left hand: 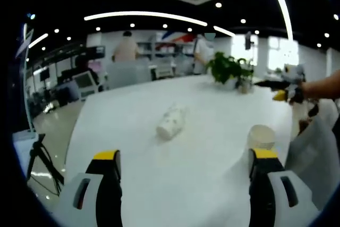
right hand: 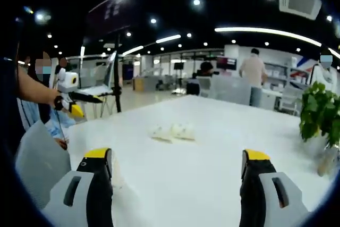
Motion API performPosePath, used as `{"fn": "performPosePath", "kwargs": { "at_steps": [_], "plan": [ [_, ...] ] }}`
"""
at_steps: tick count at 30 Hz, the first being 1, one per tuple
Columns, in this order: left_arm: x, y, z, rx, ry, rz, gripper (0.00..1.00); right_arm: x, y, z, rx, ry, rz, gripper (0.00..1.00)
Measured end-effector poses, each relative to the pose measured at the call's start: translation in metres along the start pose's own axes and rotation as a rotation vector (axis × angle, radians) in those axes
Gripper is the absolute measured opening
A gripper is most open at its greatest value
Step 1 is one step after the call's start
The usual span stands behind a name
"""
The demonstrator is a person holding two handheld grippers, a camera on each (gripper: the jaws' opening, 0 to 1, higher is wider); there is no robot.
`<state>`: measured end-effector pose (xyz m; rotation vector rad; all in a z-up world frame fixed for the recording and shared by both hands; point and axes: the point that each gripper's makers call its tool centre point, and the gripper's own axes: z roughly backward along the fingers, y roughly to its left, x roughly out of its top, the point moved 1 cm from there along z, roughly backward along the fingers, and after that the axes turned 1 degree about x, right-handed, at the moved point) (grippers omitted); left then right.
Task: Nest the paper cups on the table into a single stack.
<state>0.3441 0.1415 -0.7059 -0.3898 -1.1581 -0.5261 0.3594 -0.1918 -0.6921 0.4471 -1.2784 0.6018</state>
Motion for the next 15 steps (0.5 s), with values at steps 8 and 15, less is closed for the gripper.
{"fn": "performPosePath", "kwargs": {
  "at_steps": [8,15],
  "plan": [
    [0.001,-0.002,-0.013,-0.036,0.061,-0.007,0.99,-0.002,-0.01,0.004,-0.028,-0.007,-0.01,1.0],
    [0.001,-0.002,-0.031,-0.073,0.136,-0.039,0.99,-0.005,-0.021,0.01,-0.056,-0.002,-0.029,1.0]
  ]
}}
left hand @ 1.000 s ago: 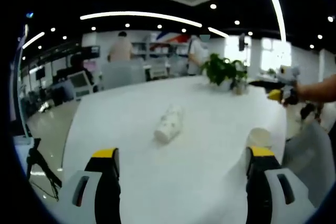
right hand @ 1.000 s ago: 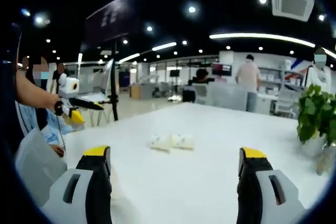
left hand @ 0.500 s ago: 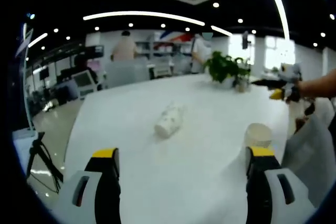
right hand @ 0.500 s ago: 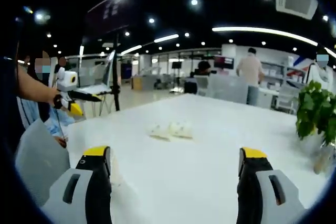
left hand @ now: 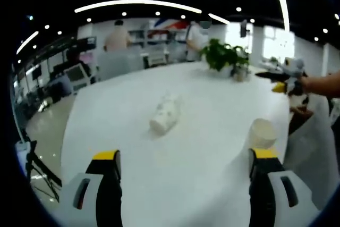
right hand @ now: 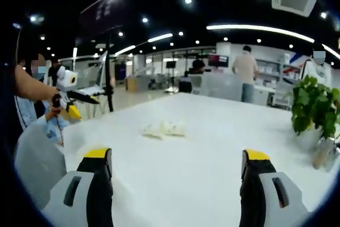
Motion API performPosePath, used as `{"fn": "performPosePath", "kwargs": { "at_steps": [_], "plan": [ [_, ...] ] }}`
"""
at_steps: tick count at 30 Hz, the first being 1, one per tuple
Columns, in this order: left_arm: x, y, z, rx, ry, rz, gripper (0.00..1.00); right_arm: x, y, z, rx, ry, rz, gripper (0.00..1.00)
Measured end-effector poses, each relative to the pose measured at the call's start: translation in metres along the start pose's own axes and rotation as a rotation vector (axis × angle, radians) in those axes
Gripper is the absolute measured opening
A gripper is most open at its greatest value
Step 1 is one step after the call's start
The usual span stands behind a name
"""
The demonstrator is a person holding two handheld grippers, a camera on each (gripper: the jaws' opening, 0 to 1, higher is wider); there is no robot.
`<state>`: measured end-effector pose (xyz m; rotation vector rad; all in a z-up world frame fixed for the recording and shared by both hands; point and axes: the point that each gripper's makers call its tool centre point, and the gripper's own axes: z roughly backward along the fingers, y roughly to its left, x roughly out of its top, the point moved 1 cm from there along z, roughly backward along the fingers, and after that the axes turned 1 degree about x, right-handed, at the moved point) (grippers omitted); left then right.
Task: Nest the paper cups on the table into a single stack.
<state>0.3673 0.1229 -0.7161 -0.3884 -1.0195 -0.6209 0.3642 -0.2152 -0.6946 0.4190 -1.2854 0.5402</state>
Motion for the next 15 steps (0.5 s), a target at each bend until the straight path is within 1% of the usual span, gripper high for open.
{"fn": "performPosePath", "kwargs": {
  "at_steps": [3,4,6,9,11,15],
  "plan": [
    [0.004,0.001,-0.01,-0.02,0.027,-0.019,0.99,-0.004,-0.003,0.003,-0.001,0.004,0.006,1.0],
    [0.007,-0.001,-0.014,-0.038,0.04,-0.022,0.99,-0.005,-0.004,0.005,-0.007,0.006,-0.001,1.0],
    [0.013,-0.001,-0.022,-0.053,0.057,-0.042,0.99,-0.009,-0.007,0.008,-0.014,0.007,-0.007,1.0],
    [0.02,0.001,-0.032,-0.068,0.08,-0.056,0.99,-0.013,-0.009,0.01,-0.022,0.015,-0.018,1.0],
    [0.023,0.002,-0.038,-0.079,0.11,-0.068,0.99,-0.013,-0.009,0.011,-0.022,0.016,-0.022,1.0],
    [0.031,0.005,-0.049,-0.093,0.147,-0.1,0.99,-0.015,-0.006,0.011,-0.015,0.009,-0.021,1.0]
  ]
}}
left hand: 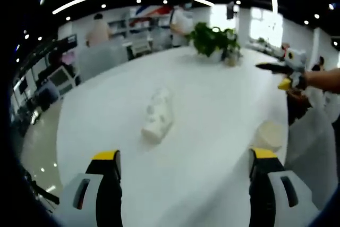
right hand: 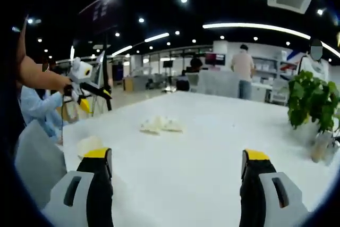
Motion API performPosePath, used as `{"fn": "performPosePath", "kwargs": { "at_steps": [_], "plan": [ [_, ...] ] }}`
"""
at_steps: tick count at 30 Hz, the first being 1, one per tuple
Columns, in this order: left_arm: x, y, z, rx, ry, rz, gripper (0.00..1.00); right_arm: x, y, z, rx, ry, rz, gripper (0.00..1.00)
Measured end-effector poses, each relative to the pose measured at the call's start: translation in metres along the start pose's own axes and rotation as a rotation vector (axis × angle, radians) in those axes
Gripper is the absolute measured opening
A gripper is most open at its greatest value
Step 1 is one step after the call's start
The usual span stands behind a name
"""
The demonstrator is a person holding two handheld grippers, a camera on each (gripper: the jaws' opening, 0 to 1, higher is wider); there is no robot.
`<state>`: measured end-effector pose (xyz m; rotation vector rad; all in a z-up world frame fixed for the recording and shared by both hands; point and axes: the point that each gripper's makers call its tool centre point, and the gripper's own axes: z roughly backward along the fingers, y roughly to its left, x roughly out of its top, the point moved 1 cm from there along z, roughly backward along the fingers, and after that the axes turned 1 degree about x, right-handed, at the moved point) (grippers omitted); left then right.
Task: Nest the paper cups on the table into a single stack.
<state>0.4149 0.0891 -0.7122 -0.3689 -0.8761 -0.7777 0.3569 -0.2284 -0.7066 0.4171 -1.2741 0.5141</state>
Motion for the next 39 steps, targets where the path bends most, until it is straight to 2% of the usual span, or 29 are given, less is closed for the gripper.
{"fn": "performPosePath", "kwargs": {
  "at_steps": [19,25,39],
  "plan": [
    [0.029,0.028,-0.047,-0.075,0.216,-0.142,0.99,0.002,0.0,-0.007,0.014,0.017,-0.004,1.0],
    [0.035,0.04,-0.061,-0.094,0.249,-0.16,0.99,0.002,0.0,-0.009,0.009,0.023,-0.008,1.0],
    [0.045,0.044,-0.105,-0.147,0.294,-0.208,0.98,-0.002,-0.002,-0.016,0.01,0.029,-0.02,1.0]
  ]
}}
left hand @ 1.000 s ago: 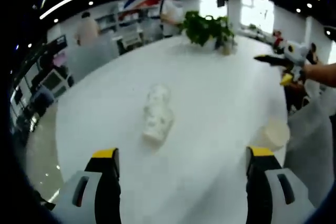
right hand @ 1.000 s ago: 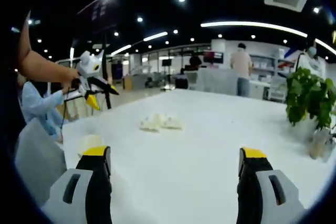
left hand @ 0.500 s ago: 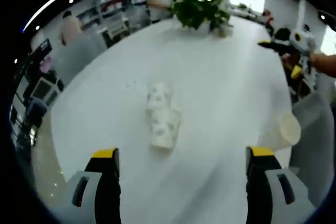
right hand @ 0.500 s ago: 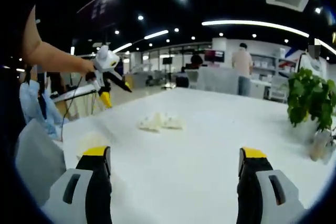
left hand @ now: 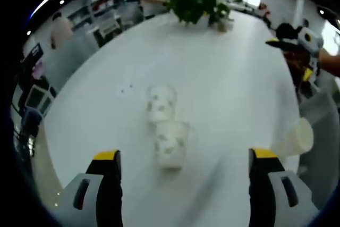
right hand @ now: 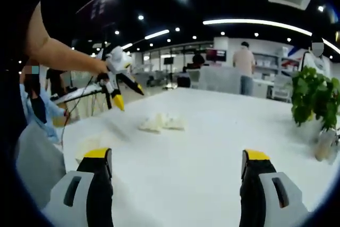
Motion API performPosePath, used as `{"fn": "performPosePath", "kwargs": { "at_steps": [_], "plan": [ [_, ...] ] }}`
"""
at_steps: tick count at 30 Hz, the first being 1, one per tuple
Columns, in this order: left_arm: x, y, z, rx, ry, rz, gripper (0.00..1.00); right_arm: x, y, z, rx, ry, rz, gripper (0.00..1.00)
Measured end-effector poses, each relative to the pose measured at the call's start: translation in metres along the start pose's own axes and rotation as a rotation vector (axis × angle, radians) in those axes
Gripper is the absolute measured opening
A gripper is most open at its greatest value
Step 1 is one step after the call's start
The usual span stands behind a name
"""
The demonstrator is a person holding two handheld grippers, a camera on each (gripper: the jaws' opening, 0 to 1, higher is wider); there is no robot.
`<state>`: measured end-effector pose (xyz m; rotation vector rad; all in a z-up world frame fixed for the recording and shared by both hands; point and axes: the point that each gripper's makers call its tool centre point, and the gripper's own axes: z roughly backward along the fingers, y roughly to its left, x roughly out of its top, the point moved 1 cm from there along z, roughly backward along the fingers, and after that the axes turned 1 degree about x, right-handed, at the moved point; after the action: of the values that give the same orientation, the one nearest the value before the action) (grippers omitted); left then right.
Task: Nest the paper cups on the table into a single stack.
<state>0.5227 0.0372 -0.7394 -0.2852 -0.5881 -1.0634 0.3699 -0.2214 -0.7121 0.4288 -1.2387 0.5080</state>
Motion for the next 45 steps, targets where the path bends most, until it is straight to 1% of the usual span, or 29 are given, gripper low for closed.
{"fn": "performPosePath", "kwargs": {
  "at_steps": [2,6,9,12,14,17,19,22,24,28,32,34,37,39,42,45],
  "plan": [
    [0.001,0.001,-0.008,-0.007,0.012,-0.012,0.98,-0.002,0.0,-0.001,0.002,0.002,0.001,1.0],
    [0.002,0.002,-0.021,-0.02,0.031,-0.031,0.96,-0.007,0.002,-0.003,0.015,0.016,0.032,1.0],
    [0.002,0.003,-0.031,-0.025,0.044,-0.05,0.92,-0.009,0.004,-0.003,0.03,0.021,0.043,1.0],
    [0.004,0.005,-0.041,-0.03,0.051,-0.056,0.91,-0.01,0.008,-0.003,0.045,0.025,0.062,1.0],
    [0.004,0.004,-0.047,-0.038,0.056,-0.062,0.87,-0.011,0.011,-0.002,0.058,0.032,0.073,1.0],
    [0.0,0.003,-0.057,-0.053,0.074,-0.044,0.84,-0.015,0.015,0.0,0.068,0.038,0.082,1.0],
    [0.001,0.003,-0.062,-0.055,0.072,-0.044,0.81,-0.018,0.017,0.001,0.07,0.044,0.082,1.0],
    [0.001,0.003,-0.071,-0.048,0.075,-0.067,0.75,-0.023,0.018,0.003,0.071,0.051,0.079,1.0],
    [-0.001,0.004,-0.077,-0.053,0.086,-0.054,0.73,-0.027,0.017,0.005,0.068,0.055,0.069,1.0],
    [-0.002,0.007,-0.086,-0.051,0.096,-0.055,0.66,-0.028,0.019,0.008,0.062,0.056,0.057,1.0],
    [-0.005,0.007,-0.092,-0.048,0.125,-0.057,0.63,-0.03,0.02,0.009,0.06,0.056,0.048,1.0],
    [-0.008,0.008,-0.095,-0.053,0.138,-0.043,0.62,-0.032,0.02,0.01,0.058,0.06,0.043,1.0],
    [-0.012,0.011,-0.099,-0.039,0.163,-0.043,0.59,-0.033,0.02,0.01,0.058,0.061,0.04,1.0],
    [-0.013,0.011,-0.101,-0.046,0.168,-0.024,0.57,-0.033,0.02,0.009,0.057,0.063,0.04,1.0],
    [-0.014,0.011,-0.104,-0.043,0.174,-0.019,0.55,-0.032,0.019,0.009,0.055,0.063,0.039,1.0],
    [-0.016,0.011,-0.105,-0.044,0.185,-0.016,0.5,-0.031,0.018,0.01,0.049,0.062,0.037,1.0]
  ]
}}
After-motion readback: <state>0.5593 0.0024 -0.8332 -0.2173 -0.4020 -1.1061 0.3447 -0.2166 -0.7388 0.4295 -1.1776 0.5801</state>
